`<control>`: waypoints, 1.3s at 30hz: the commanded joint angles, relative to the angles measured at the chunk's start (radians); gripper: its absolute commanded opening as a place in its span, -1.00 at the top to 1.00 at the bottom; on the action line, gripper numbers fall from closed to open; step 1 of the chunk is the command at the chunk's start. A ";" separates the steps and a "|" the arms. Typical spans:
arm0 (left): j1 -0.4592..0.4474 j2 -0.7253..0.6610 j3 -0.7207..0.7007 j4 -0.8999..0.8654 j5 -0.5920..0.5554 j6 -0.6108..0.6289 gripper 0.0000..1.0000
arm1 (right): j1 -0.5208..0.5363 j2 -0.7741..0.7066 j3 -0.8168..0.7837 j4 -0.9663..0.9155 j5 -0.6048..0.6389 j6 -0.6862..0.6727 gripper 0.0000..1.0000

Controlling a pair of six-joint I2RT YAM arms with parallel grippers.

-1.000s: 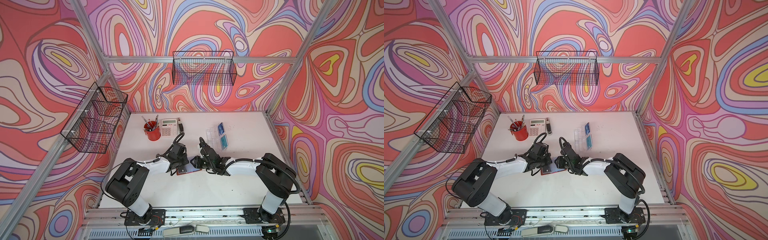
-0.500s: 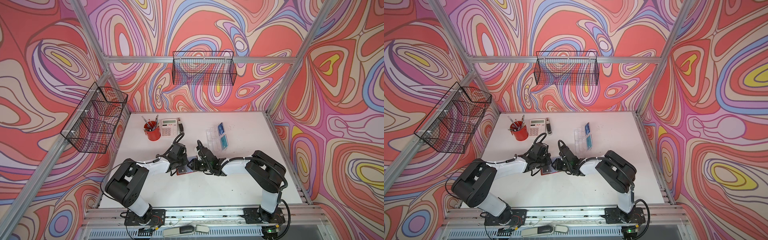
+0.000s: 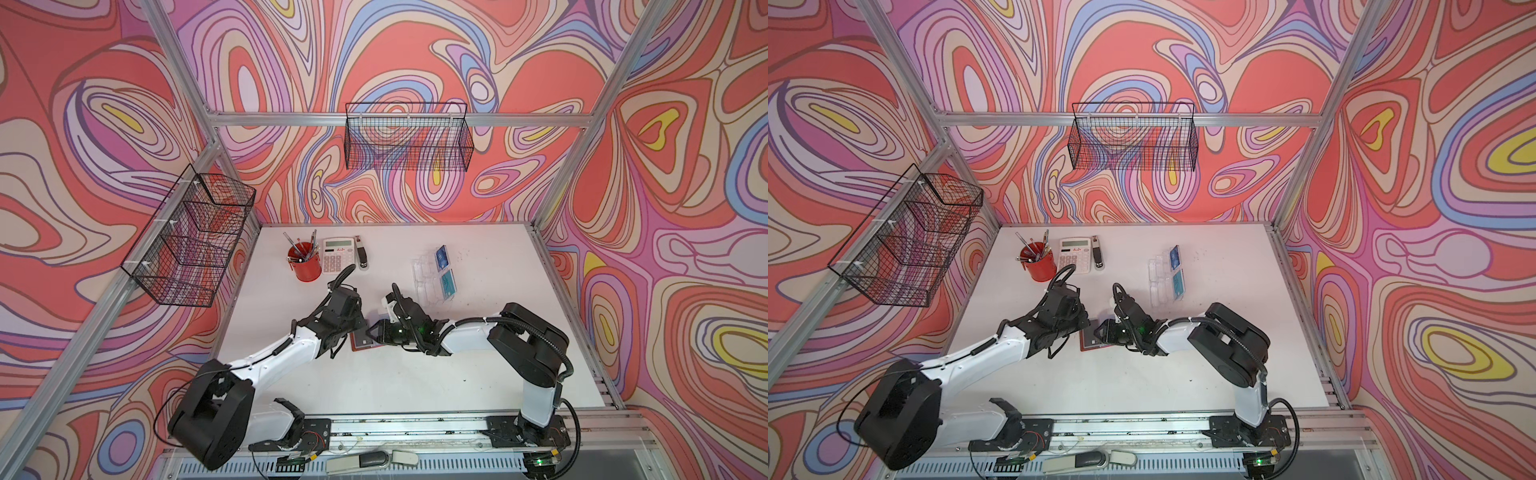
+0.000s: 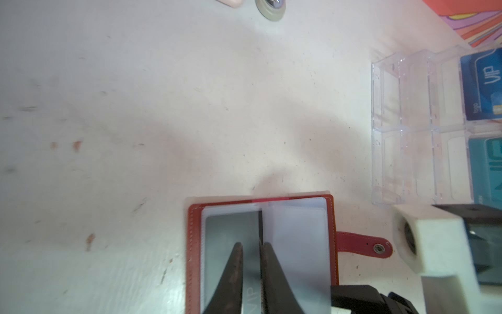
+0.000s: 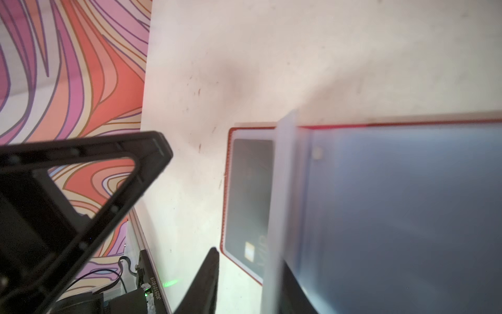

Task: Insert credit cards into a card holder
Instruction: Flip over the card slot on the card holder, then pick up the credit card from the storage box.

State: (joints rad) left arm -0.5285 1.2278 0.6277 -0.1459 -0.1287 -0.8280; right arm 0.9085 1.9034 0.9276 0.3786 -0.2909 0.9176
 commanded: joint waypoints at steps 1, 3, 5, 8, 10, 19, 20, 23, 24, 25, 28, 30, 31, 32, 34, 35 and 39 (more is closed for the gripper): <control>0.018 -0.115 -0.065 -0.104 -0.138 -0.051 0.59 | 0.043 0.032 0.070 -0.043 0.041 -0.045 0.35; 0.029 -0.205 -0.100 -0.109 -0.176 -0.070 0.56 | 0.070 0.052 0.107 -0.088 0.075 -0.072 0.33; 0.037 -0.283 -0.164 -0.109 -0.199 -0.079 0.51 | 0.089 0.071 0.137 -0.128 0.103 -0.090 0.32; 0.046 -0.379 -0.191 -0.166 -0.221 -0.084 0.51 | 0.095 0.105 0.154 -0.157 0.129 -0.089 0.32; 0.048 -0.424 -0.196 -0.194 -0.237 -0.088 0.50 | 0.096 0.126 0.157 -0.164 0.137 -0.083 0.33; 0.050 -0.507 -0.195 -0.249 -0.249 -0.084 0.43 | 0.090 -0.017 0.168 -0.338 0.255 -0.180 0.37; 0.051 -0.508 -0.193 -0.251 -0.249 -0.083 0.42 | 0.077 -0.067 0.166 -0.384 0.290 -0.204 0.36; 0.051 -0.512 -0.187 -0.272 -0.254 -0.092 0.43 | -0.007 -0.217 0.148 -0.508 0.341 -0.244 0.35; 0.051 -0.515 -0.185 -0.284 -0.260 -0.099 0.43 | -0.048 -0.252 0.148 -0.555 0.348 -0.253 0.37; 0.051 -0.519 -0.182 -0.297 -0.266 -0.104 0.42 | -0.098 -0.287 0.149 -0.608 0.356 -0.266 0.39; 0.051 -0.535 -0.164 -0.340 -0.284 -0.101 0.41 | -0.237 -0.365 0.162 -0.741 0.365 -0.313 0.40; 0.051 -0.546 -0.133 -0.388 -0.309 -0.071 0.40 | -0.317 -0.399 0.165 -0.804 0.365 -0.344 0.41; 0.051 -0.552 -0.091 -0.437 -0.338 -0.052 0.41 | -0.358 -0.413 0.158 -0.825 0.356 -0.351 0.41; 0.051 -0.560 -0.050 -0.501 -0.380 -0.042 0.41 | -0.395 -0.429 0.147 -0.834 0.335 -0.360 0.42; 0.051 -0.576 0.004 -0.608 -0.468 -0.024 0.33 | -0.464 -0.451 0.117 -0.839 0.291 -0.372 0.42; 0.051 -0.585 0.021 -0.649 -0.516 -0.016 0.23 | -0.495 -0.457 0.105 -0.841 0.267 -0.378 0.42; 0.051 -0.629 -0.022 -0.662 -0.611 0.005 0.04 | -0.555 -0.461 0.100 -0.862 0.258 -0.417 0.42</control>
State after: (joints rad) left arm -0.4835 0.6147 0.6338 -0.6804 -0.6128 -0.8478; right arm 0.3691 1.4605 1.0370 -0.4229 -0.0063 0.5529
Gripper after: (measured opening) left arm 0.459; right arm 0.290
